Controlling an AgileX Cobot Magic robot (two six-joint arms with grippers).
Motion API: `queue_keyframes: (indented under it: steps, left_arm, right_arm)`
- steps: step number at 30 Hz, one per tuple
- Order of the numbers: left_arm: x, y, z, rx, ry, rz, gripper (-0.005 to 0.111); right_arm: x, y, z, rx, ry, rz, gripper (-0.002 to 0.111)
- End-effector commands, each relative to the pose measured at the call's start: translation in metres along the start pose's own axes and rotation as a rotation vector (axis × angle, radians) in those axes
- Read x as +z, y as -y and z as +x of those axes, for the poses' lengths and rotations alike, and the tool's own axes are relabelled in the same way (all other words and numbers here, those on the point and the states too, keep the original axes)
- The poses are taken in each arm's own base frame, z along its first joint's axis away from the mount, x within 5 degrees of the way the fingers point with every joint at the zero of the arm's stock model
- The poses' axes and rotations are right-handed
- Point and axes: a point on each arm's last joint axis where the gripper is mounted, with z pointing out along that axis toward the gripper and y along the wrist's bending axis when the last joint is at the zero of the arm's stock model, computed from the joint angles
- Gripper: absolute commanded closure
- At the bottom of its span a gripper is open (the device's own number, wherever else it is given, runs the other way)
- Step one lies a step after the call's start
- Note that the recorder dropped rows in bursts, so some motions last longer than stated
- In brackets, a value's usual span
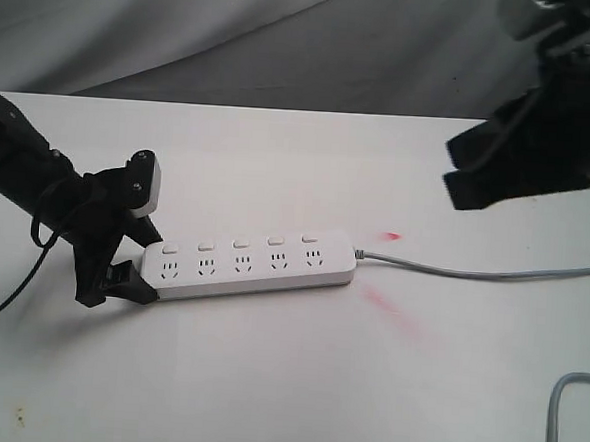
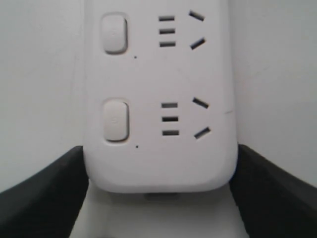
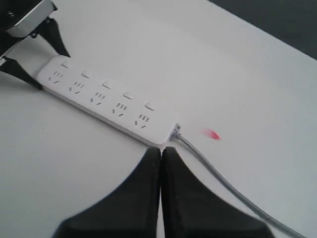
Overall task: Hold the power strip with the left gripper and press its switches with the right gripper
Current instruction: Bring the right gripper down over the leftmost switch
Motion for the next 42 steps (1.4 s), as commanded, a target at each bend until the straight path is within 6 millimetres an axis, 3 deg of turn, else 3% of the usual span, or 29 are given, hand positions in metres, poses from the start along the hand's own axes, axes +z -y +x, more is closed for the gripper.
queue_keyframes:
  steps: [1, 6, 9, 12, 23, 32, 42]
  left_arm:
    - [0.003, 0.001, 0.0, -0.006, 0.0, 0.014, 0.044]
    - [0.003, 0.001, 0.0, -0.006, 0.0, 0.014, 0.044]
    - [0.003, 0.001, 0.0, -0.006, 0.0, 0.014, 0.044]
    - [0.003, 0.001, 0.0, -0.006, 0.0, 0.014, 0.044]
    - [0.003, 0.001, 0.0, -0.006, 0.0, 0.014, 0.044]
    - [0.003, 0.001, 0.0, -0.006, 0.0, 0.014, 0.044]
    - [0.003, 0.001, 0.0, -0.006, 0.0, 0.014, 0.044]
  right_arm:
    - [0.03, 0.002, -0.035, -0.104, -0.031, -0.117, 0.108]
    - [0.059, 0.015, -0.076, -0.296, -0.046, -0.157, 0.108]
    - [0.091, 0.019, -0.092, -0.388, -0.082, -0.23, 0.108]
    - [0.127, 0.013, -0.096, -0.429, -0.117, -0.298, 0.108]
    - [0.219, -0.007, -0.072, -0.438, -0.057, -0.511, 0.108]
    - [0.268, -0.017, -0.052, -0.447, 0.019, -0.573, 0.108]
    - [0.312, -0.021, -0.054, -0.451, 0.069, -0.598, 0.108]
